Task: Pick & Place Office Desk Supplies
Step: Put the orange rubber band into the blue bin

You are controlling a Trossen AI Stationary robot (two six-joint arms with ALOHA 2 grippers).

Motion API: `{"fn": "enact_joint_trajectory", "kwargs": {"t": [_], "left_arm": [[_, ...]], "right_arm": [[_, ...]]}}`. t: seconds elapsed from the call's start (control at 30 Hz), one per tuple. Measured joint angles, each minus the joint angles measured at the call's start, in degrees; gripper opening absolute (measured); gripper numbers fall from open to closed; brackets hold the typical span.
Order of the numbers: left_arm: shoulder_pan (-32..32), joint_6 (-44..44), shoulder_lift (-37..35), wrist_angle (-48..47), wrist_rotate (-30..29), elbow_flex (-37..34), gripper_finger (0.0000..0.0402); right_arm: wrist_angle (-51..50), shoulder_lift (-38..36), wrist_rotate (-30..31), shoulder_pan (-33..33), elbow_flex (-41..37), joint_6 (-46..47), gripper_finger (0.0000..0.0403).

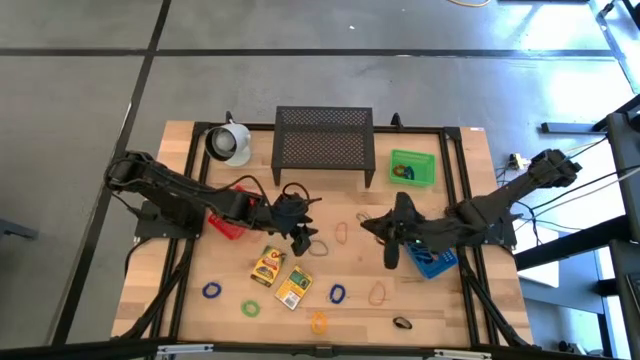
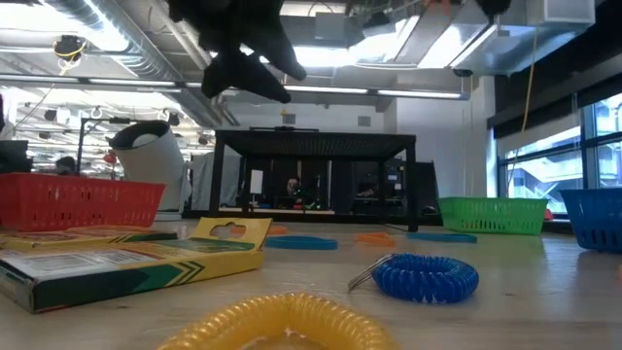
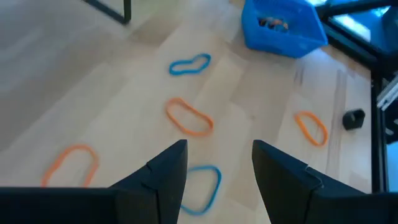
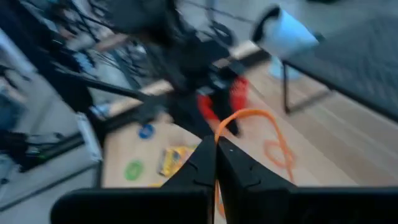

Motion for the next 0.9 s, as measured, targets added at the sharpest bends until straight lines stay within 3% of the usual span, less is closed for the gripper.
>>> {"fn": "enact_joint_trajectory", "kwargs": {"t": [0.17,0.27,0.4,0.53,0.7,0.9], "left_arm": [[1.68,3.01,0.02,3.47,2.39,0.0,0.0175],[2.88,5.06,0.02,5.3,5.97,0.0,0.0175],[3.48,4.8,0.02,6.02,6.61,0.0,0.0175],[3.28,4.75,0.02,5.93,6.56,0.0,0.0175],[2.34,4.65,0.02,5.88,4.78,0.0,0.0175],[1.1,4.2,0.02,5.88,0.23,0.0,0.0175]], "right_arm": [[2.82,-1.65,-2.61,1.2,0.02,-3.57,0.0006],[-1.78,-2.94,-7.09,1.25,0.02,2.24,0.0006],[-16.85,-5.37,-13.1,1.27,0.04,15.07,0.0006],[-34.92,-6.07,-24.04,1.67,0.04,28.97,0.0006],[-52.2,-5.27,-34.75,4.94,-0.02,37.61,0.0006],[-56.1,-5.15,-36.7,7.13,-5.94,46.86,0.0006]]}}
